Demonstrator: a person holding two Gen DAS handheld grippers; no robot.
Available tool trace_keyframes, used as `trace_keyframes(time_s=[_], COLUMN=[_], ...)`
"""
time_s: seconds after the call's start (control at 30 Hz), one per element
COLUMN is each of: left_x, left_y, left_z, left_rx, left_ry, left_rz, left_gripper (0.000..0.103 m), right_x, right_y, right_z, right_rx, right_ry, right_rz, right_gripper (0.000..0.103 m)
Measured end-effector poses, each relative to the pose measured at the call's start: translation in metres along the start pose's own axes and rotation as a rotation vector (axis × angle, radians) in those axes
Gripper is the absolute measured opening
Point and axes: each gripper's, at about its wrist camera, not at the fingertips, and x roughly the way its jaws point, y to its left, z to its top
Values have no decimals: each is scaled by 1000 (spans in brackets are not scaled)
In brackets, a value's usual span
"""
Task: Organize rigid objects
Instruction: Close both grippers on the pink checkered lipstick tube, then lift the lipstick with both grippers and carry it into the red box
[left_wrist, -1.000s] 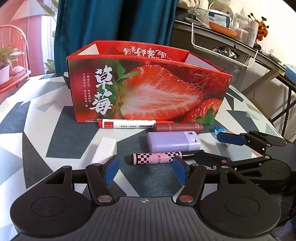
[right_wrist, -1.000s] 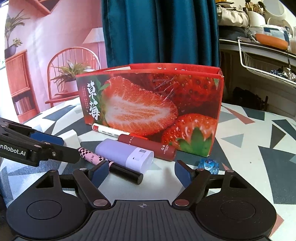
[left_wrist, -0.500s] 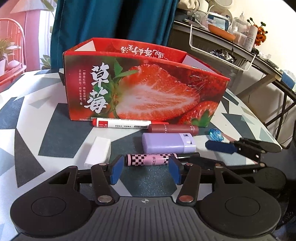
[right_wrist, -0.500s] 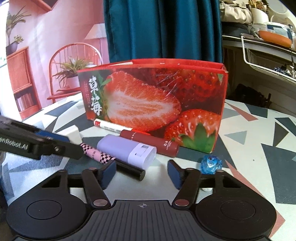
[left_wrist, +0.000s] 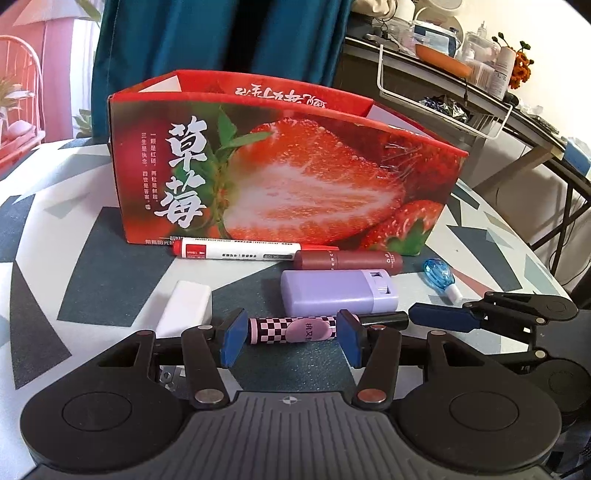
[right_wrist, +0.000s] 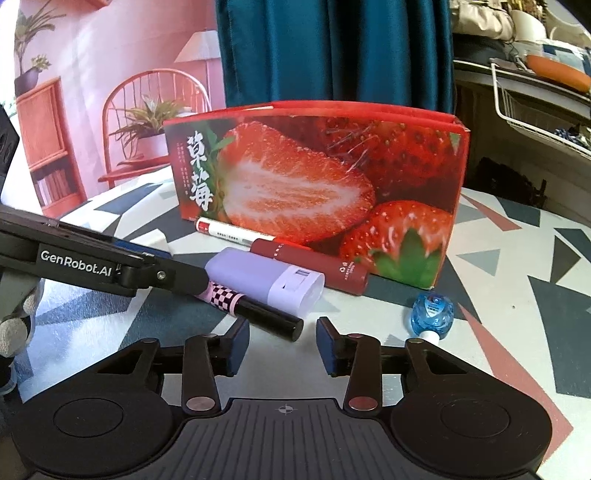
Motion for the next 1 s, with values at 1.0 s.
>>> trace_keyframes(time_s=[1.0], left_x=[0], left_y=[-3], left_z=[-14], left_rx=[42], left_ry=[9], left_rz=[-15], left_gripper=[56], right_x=[5], right_y=[1], right_z=[0], right_rx=[-9], right_ry=[20], right_rz=[1], right_gripper=[30])
